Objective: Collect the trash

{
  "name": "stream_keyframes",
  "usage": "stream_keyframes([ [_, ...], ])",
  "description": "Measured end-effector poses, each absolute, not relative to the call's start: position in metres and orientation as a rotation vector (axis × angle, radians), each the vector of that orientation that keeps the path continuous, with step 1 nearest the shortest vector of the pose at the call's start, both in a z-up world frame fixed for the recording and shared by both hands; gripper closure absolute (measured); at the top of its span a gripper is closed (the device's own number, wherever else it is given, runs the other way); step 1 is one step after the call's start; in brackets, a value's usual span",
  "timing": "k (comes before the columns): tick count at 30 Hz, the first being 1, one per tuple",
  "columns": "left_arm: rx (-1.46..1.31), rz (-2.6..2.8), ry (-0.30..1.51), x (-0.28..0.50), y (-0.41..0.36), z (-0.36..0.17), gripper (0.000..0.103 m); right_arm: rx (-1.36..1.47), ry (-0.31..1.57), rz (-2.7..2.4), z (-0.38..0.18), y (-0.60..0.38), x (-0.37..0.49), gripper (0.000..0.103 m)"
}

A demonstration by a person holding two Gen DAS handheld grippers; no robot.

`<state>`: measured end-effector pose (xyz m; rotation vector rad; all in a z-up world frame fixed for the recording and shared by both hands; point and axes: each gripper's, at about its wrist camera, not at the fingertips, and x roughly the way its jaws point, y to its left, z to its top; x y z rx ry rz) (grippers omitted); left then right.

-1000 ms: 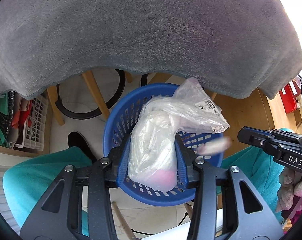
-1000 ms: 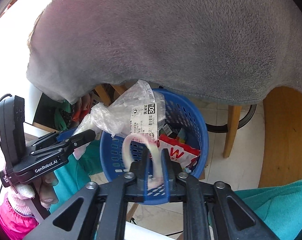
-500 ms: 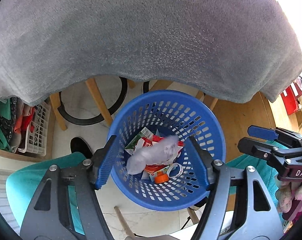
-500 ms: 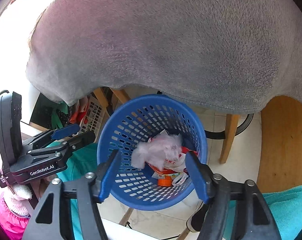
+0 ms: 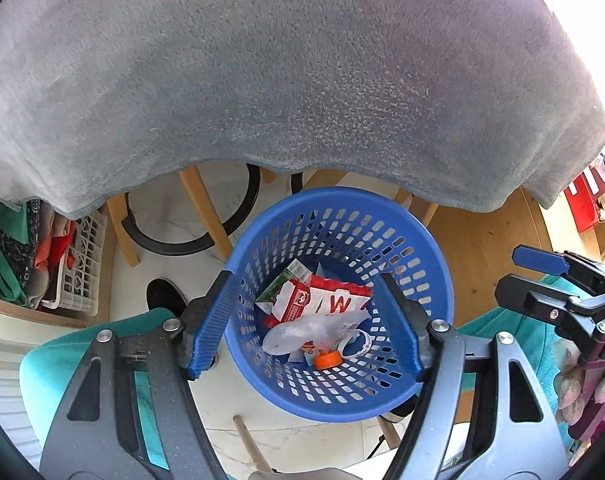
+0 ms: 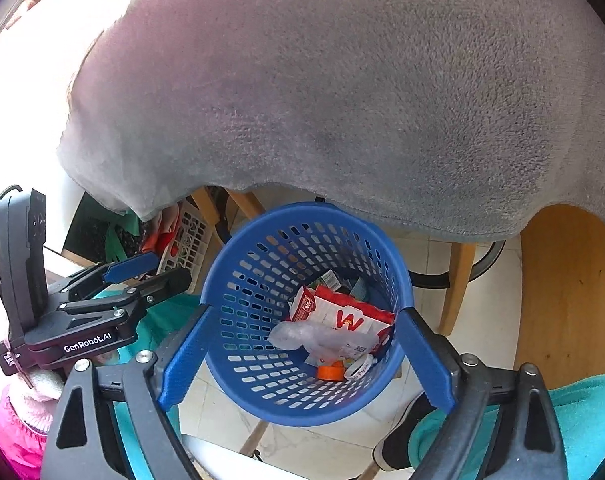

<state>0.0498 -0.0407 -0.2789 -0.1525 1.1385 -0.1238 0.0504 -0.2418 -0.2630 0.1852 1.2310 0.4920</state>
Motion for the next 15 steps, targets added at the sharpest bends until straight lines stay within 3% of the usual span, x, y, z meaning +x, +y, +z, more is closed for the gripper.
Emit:
stream_keyframes([
  [6, -0.153, -0.128, 1.108, 0.048, -0.039, -0.266, 0.03, 0.187, 1.205, 0.506, -0.252, -0.243, 0.049, 0.001],
  [15, -0.138, -0.147, 1.057, 0.045, -0.04, -0.237, 0.03, 0.24, 1.159, 0.517, -0.226, -0.251, 0.049, 0.0],
])
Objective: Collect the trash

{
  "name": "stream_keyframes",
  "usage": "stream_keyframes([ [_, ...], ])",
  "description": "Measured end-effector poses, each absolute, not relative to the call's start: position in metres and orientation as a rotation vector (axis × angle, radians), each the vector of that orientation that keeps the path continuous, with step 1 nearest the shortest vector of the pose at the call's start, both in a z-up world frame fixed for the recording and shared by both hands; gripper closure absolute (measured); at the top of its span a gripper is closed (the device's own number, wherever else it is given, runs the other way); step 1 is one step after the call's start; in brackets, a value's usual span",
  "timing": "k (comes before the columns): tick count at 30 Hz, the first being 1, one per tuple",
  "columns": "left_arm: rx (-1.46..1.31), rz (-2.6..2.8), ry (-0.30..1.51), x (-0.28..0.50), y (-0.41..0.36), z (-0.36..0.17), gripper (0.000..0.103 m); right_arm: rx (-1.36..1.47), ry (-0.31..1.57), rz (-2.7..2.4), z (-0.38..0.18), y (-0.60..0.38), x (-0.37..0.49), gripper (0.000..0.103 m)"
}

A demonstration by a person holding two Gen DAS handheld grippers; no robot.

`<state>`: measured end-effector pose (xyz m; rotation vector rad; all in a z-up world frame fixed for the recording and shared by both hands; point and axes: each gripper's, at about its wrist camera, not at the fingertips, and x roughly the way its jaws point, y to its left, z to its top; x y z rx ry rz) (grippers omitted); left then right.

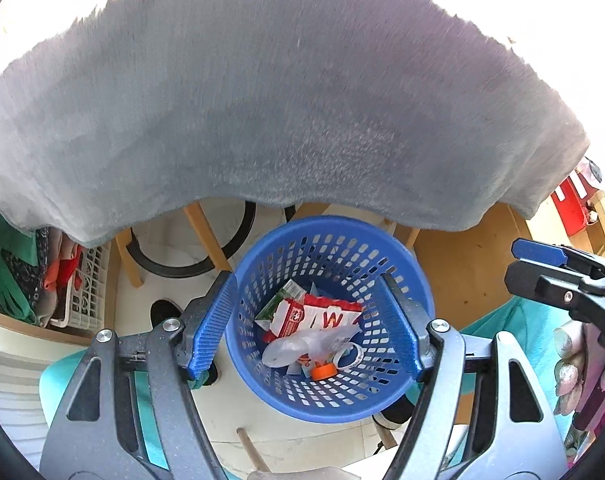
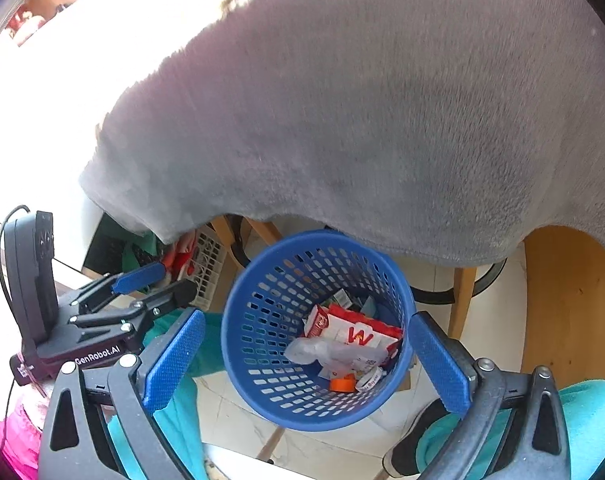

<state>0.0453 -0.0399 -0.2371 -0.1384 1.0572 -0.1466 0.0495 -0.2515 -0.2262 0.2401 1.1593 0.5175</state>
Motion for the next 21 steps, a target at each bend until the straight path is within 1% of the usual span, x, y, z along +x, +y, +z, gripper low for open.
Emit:
stream_keyframes([
  [6, -0.124, -0.15, 0.986, 0.042, -0.042, -0.207, 0.03, 0.245, 1.105, 0.53, -0.198, -0.256, 0.049, 0.0],
  [12, -0.119, -0.159, 0.891, 0.037, -0.04, -0.166, 0.03, 0.271, 1.019, 0.535, -0.16, -0.267, 0.051, 0.0],
  [14, -0.121, -0.159, 0.855, 0.035, -0.038, -0.152, 0.023, 0.27, 0.983, 0.537, -0.146, -0.268, 0.051, 0.0],
  [15, -0.124, -0.158, 0.835, 0.034, -0.037, -0.145, 0.018, 0.269, 0.966, 0.541, -0.139, -0.269, 0.051, 0.0],
  [21, -0.127, -0.144, 0.723, 0.032, -0.032, -0.104, 0.016, 0.273, 0.872, 0.556, -0.104, -0.271, 0.053, 0.0],
])
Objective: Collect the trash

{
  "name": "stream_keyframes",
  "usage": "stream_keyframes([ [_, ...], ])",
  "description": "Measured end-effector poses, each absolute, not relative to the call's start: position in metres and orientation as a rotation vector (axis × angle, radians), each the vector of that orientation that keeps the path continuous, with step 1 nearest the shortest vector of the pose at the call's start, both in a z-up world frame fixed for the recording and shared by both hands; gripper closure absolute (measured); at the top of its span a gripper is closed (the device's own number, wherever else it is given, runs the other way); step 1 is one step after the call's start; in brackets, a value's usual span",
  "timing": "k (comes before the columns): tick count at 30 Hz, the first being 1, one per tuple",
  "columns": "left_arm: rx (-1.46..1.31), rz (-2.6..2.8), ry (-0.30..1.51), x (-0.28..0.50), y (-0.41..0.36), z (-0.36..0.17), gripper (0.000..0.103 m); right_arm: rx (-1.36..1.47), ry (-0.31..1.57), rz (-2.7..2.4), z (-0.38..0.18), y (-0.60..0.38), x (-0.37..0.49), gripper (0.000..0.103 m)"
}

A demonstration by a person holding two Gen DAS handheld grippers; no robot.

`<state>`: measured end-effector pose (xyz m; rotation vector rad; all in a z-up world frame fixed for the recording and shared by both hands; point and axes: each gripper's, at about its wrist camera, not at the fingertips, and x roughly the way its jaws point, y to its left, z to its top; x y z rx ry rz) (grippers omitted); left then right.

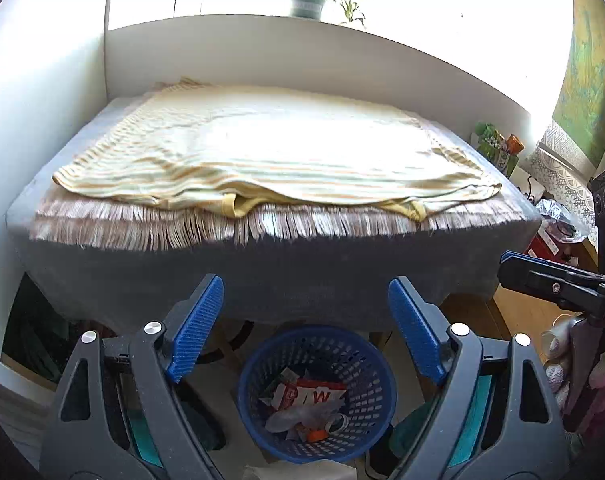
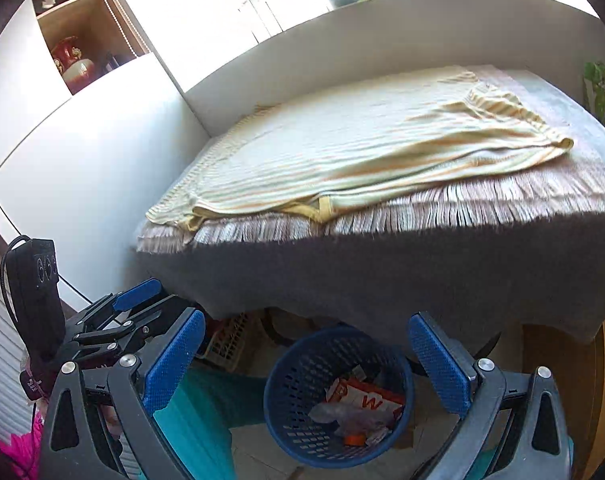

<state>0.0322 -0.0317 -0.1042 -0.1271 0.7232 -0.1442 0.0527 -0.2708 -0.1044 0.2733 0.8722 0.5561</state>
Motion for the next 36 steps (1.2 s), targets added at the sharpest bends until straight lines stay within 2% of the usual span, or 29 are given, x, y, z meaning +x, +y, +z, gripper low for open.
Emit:
stream_keyframes([
  [6, -0.144, -0.118, 0.611, 0.032, -0.027, -0.06, 0.007, 0.276, 0.777, 0.571, -0.073, -0.272, 0.054, 0.0],
  [16, -0.14, -0.076, 0.462, 0.024, -0.022, -0.015, 0.001, 0.252, 0.621, 0.564, -0.034, -0.265, 0.052, 0.0],
  [22, -0.142, -0.062, 0.445, 0.019, -0.019, -0.008, 0.001, 0.227, 0.575, 0.542, -0.021, -0.262, 0.05, 0.0],
  [36, -0.174, -0.034, 0.449, 0.015, -0.013, -0.008, 0.001, 0.273, 0.625, 0.503, -0.021, -0.269, 0.058, 0.0],
])
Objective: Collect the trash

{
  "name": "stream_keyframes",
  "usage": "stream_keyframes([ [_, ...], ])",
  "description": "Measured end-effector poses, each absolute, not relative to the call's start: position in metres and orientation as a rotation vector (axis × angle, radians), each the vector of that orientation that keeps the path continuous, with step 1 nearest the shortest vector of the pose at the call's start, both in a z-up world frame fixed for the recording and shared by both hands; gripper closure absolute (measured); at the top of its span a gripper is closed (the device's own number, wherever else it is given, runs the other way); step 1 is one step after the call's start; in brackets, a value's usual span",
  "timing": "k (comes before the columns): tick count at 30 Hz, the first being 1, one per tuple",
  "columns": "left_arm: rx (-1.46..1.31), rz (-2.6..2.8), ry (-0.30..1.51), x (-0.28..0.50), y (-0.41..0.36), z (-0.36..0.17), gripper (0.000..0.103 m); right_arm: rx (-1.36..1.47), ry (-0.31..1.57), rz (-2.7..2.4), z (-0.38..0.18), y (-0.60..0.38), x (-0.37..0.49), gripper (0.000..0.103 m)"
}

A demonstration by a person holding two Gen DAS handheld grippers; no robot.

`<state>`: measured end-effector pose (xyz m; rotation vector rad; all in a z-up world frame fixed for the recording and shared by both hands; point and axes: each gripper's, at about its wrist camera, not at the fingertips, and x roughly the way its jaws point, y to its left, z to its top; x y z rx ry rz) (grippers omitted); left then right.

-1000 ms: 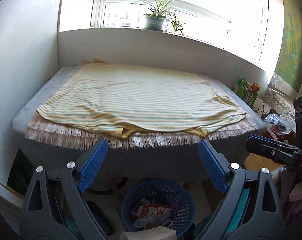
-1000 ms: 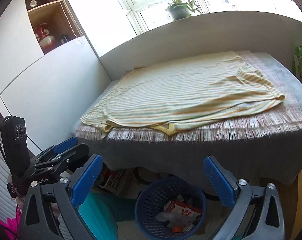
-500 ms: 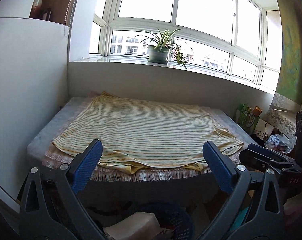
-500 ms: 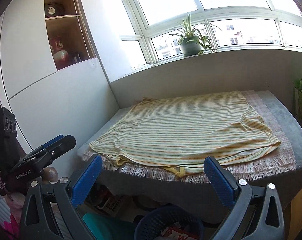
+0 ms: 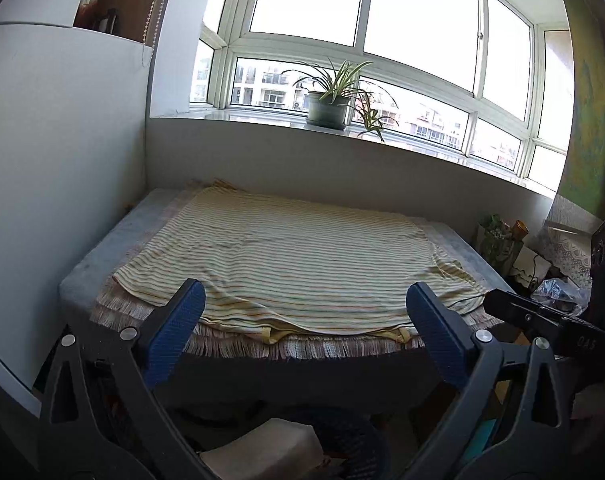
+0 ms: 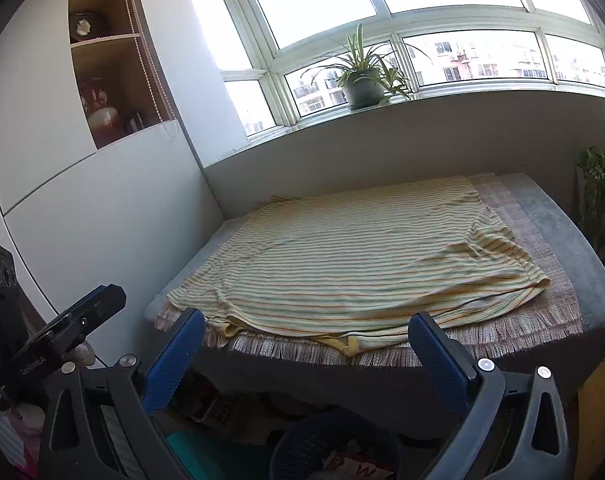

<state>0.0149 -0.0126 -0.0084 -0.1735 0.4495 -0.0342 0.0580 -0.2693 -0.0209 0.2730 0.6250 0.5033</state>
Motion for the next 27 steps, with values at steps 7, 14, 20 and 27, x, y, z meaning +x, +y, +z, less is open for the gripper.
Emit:
stream_keyframes([
  [7, -0.191, -0.027, 0.453, 0.0139, -0.0092, -0.0086, 0.001, 0.274, 0.631, 0.515, -0.0208, -0.2665, 0.0586, 0.0],
  [14, -0.184, -0.025, 0.446, 0.0117, -0.0115, -0.0064, 0.001, 0.273, 0.633, 0.514, -0.0218, -0.2676, 0.0569, 0.0],
  [20, -0.184, -0.029, 0.454, 0.0135, -0.0144, -0.0061, 0.001, 0.273, 0.635, 0.511, -0.0216, -0.2677, 0.0566, 0.0],
  [27, -0.175, -0.022, 0.461, 0.0135, -0.0157, -0.0073, 0.001, 0.264, 0.647, 0.521, -0.0236, -0.2659, 0.057, 0.0],
])
